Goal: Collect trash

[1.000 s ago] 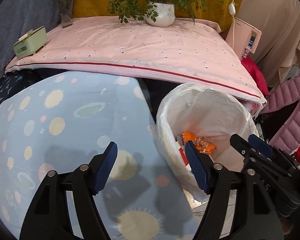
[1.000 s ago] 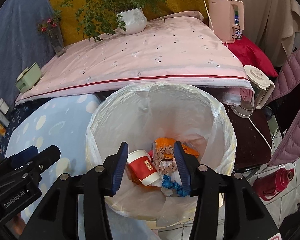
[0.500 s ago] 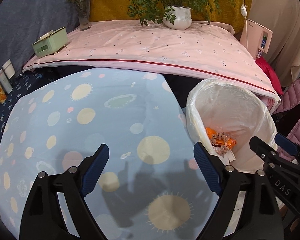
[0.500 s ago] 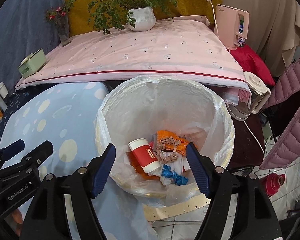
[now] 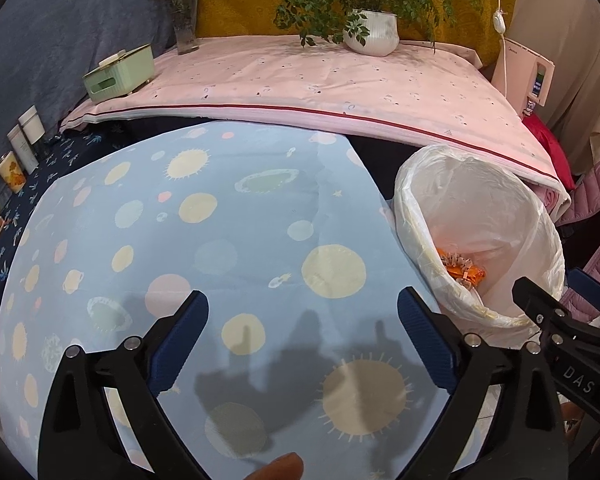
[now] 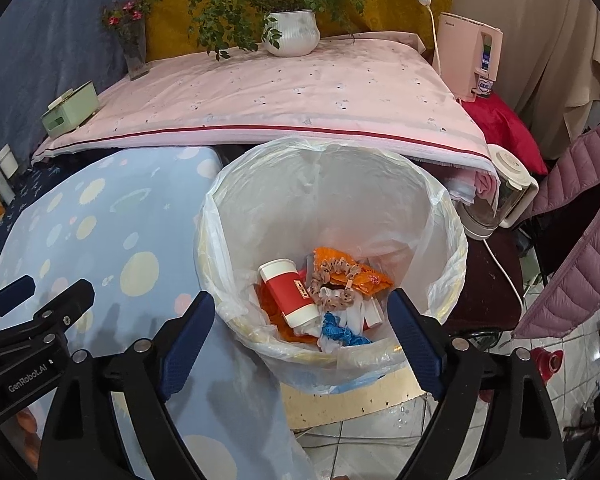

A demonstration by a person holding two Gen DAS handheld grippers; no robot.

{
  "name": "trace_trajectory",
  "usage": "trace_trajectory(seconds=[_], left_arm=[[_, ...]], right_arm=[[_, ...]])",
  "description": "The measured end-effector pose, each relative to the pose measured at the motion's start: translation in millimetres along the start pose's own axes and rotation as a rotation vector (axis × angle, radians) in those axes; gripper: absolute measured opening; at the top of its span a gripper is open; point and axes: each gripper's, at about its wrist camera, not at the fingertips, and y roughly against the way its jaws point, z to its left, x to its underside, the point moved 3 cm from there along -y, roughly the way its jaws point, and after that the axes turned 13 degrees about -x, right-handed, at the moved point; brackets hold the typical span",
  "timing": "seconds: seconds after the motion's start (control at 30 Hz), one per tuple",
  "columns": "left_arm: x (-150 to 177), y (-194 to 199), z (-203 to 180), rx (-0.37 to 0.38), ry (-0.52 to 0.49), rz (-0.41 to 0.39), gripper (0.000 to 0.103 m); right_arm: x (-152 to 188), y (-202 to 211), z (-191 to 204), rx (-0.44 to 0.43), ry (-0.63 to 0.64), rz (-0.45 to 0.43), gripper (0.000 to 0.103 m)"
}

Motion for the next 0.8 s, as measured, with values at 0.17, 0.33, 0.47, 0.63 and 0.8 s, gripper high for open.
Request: trace_trajectory(seconds=[0.17, 0.33, 0.47, 0.63, 0.8], left_arm=[[6.5, 0.8, 1.6, -0.008, -0.003, 0.003, 0.092], [10.1, 2.3, 1.2, -0.008, -0.004, 0.008, 0.092], [11.2, 2.9, 0.9, -0.008, 0.0, 0.009, 0.092], [14.1, 3.2, -1.0, -0.008, 0.003, 0.018, 0.092], [16.6, 3.9, -3.4, -0.008, 0.001, 0.022, 0.092]], right_arm=[[5.4, 3.1, 2.6, 0.018, 0.039, -0.003, 0.096], [10.9, 5.0, 2.9, 0.035, 0.046, 0.002, 0.096], [15.4, 7.4, 1.6, 0.035, 0.042, 0.001, 0.096], [20.2, 9.0, 0.7, 0.034, 0.039, 0.007, 0.096], [23.5, 9.6, 0.3, 0.032, 0.041, 0.009, 0.096]])
